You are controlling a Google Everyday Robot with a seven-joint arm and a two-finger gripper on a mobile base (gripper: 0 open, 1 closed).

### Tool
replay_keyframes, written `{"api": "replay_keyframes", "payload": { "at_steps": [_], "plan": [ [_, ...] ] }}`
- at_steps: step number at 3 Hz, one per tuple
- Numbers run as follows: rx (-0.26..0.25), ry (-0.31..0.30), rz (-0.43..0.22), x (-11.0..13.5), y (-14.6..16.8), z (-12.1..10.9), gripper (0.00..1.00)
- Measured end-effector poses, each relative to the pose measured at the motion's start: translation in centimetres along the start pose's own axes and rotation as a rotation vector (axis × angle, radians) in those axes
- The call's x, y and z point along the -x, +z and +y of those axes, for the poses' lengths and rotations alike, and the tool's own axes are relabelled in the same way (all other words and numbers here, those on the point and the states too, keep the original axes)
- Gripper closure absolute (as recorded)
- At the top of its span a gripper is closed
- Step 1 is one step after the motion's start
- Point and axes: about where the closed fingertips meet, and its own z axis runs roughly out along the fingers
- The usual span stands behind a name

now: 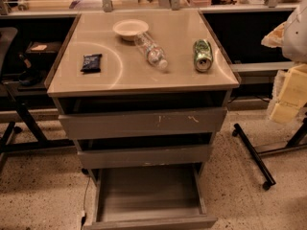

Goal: Close bottom drawer

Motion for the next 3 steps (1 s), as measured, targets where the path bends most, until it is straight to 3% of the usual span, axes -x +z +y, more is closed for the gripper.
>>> {"api": "replay_keyframes", "payload": {
  "at_steps": [1, 3],
  "plan": [
    [0.000, 0.000, 0.000, 0.00, 0.00, 0.00, 0.00],
    [0.000, 0.000, 0.000, 0.00, 0.00, 0.00, 0.41]
  ]
}}
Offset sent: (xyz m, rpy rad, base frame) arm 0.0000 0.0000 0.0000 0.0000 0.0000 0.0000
